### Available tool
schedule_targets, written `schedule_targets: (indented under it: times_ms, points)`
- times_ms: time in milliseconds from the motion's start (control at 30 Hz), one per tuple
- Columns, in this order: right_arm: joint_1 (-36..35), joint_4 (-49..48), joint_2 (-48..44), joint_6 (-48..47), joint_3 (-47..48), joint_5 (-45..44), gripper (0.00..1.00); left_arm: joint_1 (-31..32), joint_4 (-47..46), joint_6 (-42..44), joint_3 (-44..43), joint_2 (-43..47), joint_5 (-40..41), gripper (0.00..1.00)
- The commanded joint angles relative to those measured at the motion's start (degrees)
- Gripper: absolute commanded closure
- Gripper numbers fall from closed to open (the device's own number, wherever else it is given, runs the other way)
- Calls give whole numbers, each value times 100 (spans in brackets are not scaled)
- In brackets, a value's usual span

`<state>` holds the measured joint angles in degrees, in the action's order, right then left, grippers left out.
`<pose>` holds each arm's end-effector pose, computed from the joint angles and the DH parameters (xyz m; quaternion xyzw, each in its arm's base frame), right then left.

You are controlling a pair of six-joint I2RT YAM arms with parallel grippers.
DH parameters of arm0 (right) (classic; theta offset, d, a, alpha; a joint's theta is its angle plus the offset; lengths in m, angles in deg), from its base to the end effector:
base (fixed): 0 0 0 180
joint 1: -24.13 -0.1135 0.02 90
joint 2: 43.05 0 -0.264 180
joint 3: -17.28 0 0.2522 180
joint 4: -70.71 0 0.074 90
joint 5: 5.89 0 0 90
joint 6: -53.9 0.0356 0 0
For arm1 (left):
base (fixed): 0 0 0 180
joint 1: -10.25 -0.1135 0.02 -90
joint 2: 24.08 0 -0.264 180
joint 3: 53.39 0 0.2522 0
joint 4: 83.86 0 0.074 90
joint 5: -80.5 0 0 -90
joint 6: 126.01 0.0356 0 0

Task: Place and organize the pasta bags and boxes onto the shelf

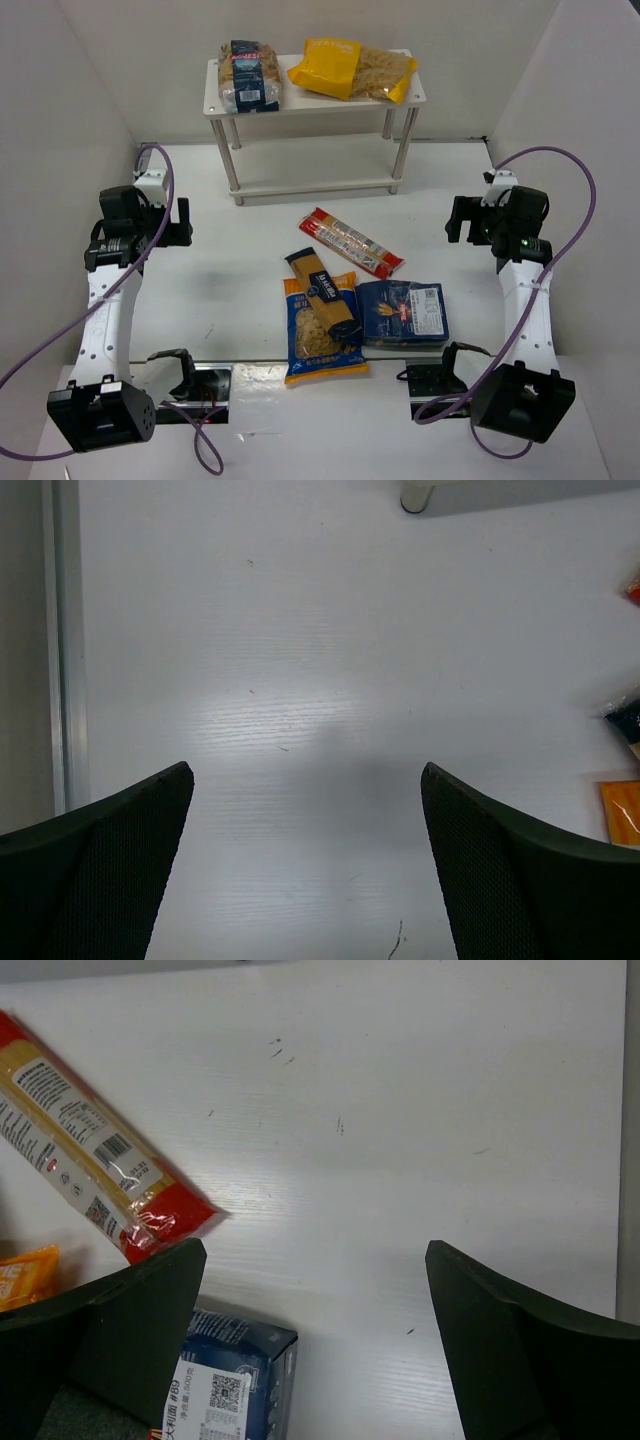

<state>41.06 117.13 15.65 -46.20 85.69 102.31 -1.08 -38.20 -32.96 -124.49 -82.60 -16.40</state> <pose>0.2117 -0.0528 0.3172 -0.0182 0.8852 0.0340 0.4636 0.2165 0.0390 0.3339 -0.0348 0.8773 0.0070 0.4786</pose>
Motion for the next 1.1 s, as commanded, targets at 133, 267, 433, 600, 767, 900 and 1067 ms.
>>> schedule_targets:
  times_ms: [133,267,433,600,767,900,1067]
  points:
    - [39,73,-78,-254,90,298,0,-36,-114,64,12,69,-119,0]
    - [39,126,-78,-456,37,474,0,-36,-114,64,12,16,-172,0]
    - [-162,362,167,-676,115,781,0,-36,-114,64,12,16,-172,0]
    - [-2697,688,1212,-650,432,-368,0,-36,-114,64,73,69,-67,0]
    - [-4143,609,2231,-378,634,-1221,0,-36,-219,64,127,192,162,0]
    - [-4872,486,2759,-237,818,-1020,0,-36,-272,64,179,245,311,0]
    - [-5639,539,2998,-237,959,-688,0,-36,-272,64,179,17,417,0]
